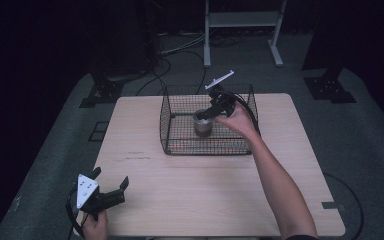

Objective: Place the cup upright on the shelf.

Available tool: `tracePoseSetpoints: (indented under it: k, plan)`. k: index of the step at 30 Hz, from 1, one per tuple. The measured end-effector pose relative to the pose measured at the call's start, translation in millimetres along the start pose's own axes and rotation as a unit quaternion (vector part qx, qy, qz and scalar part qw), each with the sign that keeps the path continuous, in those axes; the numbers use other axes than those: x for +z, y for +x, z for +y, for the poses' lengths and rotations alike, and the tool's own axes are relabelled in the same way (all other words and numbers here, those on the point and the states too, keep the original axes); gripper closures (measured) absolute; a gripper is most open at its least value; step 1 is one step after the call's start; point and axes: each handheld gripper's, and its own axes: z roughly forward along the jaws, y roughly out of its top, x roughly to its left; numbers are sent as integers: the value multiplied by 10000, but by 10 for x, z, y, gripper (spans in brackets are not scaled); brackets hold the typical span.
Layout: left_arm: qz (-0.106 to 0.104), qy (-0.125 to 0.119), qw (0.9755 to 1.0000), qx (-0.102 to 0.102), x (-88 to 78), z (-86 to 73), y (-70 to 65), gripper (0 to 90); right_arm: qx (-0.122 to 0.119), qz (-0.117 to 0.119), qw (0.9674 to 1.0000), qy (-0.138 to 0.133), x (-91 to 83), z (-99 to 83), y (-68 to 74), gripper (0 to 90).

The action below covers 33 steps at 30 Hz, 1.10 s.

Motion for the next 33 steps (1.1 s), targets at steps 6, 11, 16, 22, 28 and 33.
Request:
tracePoseSetpoints:
  k: [6,11,16,22,28,33]
  plan:
    - [3,-23,10000,-31,6,-2,0,0,-95,36,9999,-42,-56,7,71,78]
    - [10,1,10000,-18,-1,-4,10,0,-109,74,9999,-71,-100,-22,105,78]
    - [13,7,10000,-3,-3,-3,9,0,-85,80,9999,-71,-129,-87,105,78]
    - [3,44,10000,10,5,-1,9,0,-78,65,9999,-91,-206,-156,106,78]
    - [-13,52,10000,33,16,-1,-3,0,-71,61,9999,-135,-287,-219,94,78]
    - [-7,24,10000,55,22,7,-10,0,-52,109,9998,-181,-356,-296,99,78]
